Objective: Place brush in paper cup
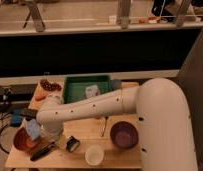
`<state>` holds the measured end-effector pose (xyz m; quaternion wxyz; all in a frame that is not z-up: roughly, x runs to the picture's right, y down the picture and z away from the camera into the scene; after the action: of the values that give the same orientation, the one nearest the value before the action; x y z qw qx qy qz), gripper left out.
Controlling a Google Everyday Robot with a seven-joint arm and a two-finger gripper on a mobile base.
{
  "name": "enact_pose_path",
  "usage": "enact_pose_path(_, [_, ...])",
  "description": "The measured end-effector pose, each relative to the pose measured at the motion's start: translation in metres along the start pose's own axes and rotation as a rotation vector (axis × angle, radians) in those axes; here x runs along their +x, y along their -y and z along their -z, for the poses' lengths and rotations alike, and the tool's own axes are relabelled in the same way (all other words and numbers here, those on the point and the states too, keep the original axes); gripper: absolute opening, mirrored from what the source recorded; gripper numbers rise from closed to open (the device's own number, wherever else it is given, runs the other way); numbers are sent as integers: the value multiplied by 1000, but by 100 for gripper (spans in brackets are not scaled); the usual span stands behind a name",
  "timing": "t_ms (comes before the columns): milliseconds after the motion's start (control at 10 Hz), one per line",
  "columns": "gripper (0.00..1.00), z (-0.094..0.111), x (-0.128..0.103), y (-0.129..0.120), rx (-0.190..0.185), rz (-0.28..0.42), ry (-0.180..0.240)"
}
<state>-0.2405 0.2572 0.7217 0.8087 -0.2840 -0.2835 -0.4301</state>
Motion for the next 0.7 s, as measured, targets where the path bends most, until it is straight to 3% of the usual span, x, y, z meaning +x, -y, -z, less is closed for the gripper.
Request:
enact_pose_path(200, [80,3,-1,-1,4,-81,-39])
enact_pose_path(300, [80,18,-2,-7,29,-268,-97])
enact_pose_path(400, [80,25,-4,-12,57,-377,-136])
enact_pose_path(600, [80,22,-7,-13,82,-486,-201])
enact_pose_path(700, [80,12,-6,-13,70,-523,-219])
